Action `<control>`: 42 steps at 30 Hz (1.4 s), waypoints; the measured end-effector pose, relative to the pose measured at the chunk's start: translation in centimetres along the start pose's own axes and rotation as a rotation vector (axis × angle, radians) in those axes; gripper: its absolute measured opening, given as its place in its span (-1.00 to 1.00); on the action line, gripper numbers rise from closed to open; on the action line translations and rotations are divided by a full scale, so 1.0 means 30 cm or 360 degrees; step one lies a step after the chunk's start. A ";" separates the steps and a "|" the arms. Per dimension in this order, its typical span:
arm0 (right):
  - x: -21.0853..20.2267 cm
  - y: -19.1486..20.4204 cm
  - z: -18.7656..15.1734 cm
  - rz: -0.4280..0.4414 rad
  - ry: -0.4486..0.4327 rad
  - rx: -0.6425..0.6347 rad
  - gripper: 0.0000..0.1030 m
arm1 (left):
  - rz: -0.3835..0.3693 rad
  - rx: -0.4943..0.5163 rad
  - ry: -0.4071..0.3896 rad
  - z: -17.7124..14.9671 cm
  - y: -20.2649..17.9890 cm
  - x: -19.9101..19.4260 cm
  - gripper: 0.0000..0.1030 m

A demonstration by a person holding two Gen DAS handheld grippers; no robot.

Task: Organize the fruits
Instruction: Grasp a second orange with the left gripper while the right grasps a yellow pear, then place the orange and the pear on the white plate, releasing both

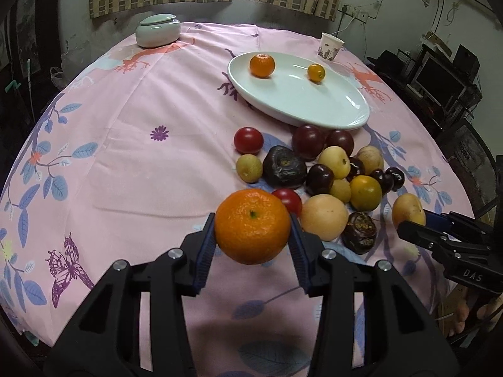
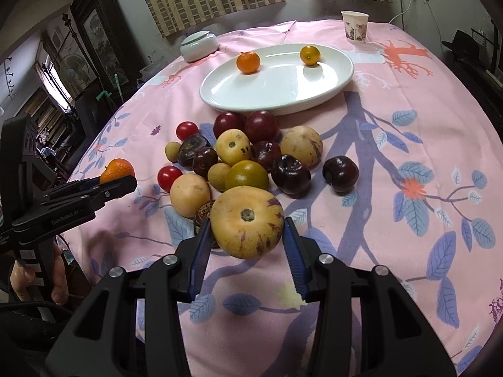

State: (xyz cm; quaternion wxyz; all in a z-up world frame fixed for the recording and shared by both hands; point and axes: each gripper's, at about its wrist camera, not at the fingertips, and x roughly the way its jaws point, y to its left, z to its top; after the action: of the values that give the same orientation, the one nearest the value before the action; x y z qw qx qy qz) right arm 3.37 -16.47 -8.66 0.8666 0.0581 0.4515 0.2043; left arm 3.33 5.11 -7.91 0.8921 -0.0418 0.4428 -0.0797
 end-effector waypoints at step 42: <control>0.453 -0.290 0.731 -0.0224 0.0084 -0.0061 -0.12 | -0.0111 0.0101 0.0235 0.859 -0.209 0.662 -0.11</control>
State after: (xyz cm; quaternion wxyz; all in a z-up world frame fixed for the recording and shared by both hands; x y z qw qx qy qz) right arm 30.60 -17.03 -8.61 0.8676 0.0043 0.4731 0.1529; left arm 35.03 -4.51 -6.99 0.8545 -0.0229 0.5029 -0.1277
